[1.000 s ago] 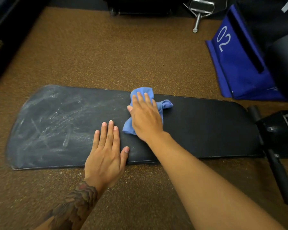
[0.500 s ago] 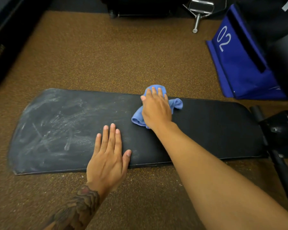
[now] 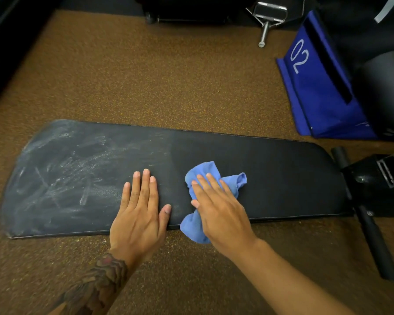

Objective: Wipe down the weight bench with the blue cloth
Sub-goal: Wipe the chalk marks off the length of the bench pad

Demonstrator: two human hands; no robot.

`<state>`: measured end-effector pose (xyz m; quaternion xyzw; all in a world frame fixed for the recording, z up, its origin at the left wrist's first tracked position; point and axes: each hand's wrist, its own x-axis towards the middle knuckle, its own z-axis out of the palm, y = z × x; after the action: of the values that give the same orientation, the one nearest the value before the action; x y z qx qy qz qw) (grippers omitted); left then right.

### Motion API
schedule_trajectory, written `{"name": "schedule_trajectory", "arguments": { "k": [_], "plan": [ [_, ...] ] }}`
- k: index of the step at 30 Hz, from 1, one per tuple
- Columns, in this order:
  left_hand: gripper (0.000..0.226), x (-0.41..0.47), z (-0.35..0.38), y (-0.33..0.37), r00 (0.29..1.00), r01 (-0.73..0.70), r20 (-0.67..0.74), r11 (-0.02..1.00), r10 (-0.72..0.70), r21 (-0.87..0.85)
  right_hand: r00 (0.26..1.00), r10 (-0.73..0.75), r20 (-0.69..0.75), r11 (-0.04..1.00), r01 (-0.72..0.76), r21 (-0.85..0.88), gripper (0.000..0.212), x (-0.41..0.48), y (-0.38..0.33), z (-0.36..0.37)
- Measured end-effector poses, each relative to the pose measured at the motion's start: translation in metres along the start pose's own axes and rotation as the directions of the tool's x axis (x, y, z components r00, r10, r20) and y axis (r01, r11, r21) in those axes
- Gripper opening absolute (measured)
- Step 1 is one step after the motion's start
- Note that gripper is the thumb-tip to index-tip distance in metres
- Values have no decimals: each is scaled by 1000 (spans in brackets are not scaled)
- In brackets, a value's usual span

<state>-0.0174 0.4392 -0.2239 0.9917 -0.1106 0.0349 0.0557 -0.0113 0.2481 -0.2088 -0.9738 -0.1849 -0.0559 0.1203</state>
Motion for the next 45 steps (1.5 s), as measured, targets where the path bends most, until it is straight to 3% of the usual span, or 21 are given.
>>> {"name": "schedule_trajectory", "arguments": {
  "k": [5,10,14,16,19,24,27,30,35,41,45],
  "plan": [
    [66,0,2,-2,1000,-6,9,999,5,34,959,273,-79,960,-266,82,48,49,-22,13],
    [71,1,5,-4,999,-23,25,997,21,69,989,137,-63,981,-127,144,42,14,-55,24],
    [66,1,1,0,1000,9,-15,1000,-9,27,999,12,-31,995,-9,98,40,-41,-36,12],
    [67,0,0,0,1000,8,-13,999,-8,31,997,33,-69,996,-27,83,40,-49,-18,8],
    [67,0,0,0,1000,11,-5,999,-11,33,967,197,-163,975,-177,132,47,-30,3,6],
    [67,0,1,0,1000,12,-1,999,-12,41,929,344,-135,934,-324,153,43,42,0,16],
    [66,-1,3,-1,1000,0,-2,999,0,43,941,298,-160,949,-275,152,45,55,-29,25],
    [66,0,4,-1,1000,7,-7,1000,-7,30,980,143,-135,985,-128,112,42,23,-49,28],
    [67,0,1,0,1000,18,-5,1000,-18,11,984,25,-174,999,-18,40,38,-17,-16,19],
    [67,0,0,0,1000,18,1,1000,-18,9,959,250,-134,964,-233,131,45,55,9,20],
    [66,0,1,0,1000,15,0,1000,-15,5,963,264,-57,949,-249,194,41,97,-10,26]
  ]
}}
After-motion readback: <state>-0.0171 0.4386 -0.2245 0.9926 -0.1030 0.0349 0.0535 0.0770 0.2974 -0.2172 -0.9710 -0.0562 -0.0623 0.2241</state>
